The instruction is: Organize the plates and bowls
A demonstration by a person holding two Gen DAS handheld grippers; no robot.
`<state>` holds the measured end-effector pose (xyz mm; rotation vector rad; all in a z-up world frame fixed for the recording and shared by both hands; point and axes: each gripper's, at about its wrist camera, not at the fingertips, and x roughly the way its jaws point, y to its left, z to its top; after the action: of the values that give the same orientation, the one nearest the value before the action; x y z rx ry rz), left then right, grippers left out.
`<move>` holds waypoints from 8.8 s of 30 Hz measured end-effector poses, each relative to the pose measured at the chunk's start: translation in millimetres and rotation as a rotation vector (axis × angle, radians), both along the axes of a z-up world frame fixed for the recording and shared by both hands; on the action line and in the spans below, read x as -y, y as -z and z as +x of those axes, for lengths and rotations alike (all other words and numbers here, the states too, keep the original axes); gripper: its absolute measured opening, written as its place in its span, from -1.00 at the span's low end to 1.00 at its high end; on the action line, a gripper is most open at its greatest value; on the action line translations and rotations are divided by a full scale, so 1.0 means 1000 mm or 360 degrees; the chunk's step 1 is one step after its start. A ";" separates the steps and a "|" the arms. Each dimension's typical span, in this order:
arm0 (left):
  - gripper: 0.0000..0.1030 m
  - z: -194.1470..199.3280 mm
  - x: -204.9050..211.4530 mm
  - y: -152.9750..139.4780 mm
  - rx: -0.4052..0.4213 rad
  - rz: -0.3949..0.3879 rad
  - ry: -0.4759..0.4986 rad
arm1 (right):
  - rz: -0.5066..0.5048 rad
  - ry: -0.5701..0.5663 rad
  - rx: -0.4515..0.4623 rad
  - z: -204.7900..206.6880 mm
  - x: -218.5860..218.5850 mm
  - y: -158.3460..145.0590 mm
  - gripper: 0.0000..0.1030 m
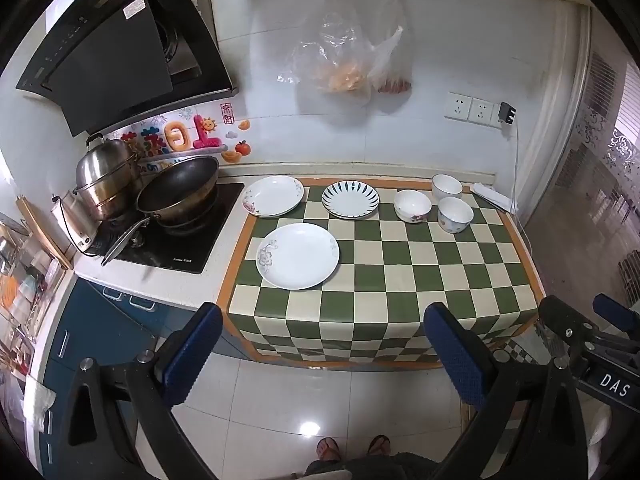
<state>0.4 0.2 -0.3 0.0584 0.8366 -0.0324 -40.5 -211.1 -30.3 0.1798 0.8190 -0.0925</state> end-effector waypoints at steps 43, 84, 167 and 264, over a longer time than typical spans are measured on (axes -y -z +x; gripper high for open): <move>1.00 0.009 0.011 -0.005 0.0018 0.0010 0.0003 | -0.0018 0.0020 0.0013 0.004 0.002 -0.006 1.00; 1.00 0.013 0.012 -0.014 0.0039 0.0017 0.0001 | -0.0005 0.0028 0.0041 0.003 0.000 -0.014 1.00; -0.46 0.397 -0.102 0.323 -0.1046 -0.0258 0.0008 | 0.0591 -0.0562 -0.0927 0.492 -0.086 0.361 -0.63; -0.58 0.493 -0.171 0.269 -0.0665 -0.0480 -0.0281 | 0.0557 -0.0691 -0.0546 0.673 -0.137 0.277 -0.79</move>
<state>493.0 171.2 -269.0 -0.3160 1.2432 -0.0039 632.2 -73.9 -307.1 0.3162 1.1971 0.4425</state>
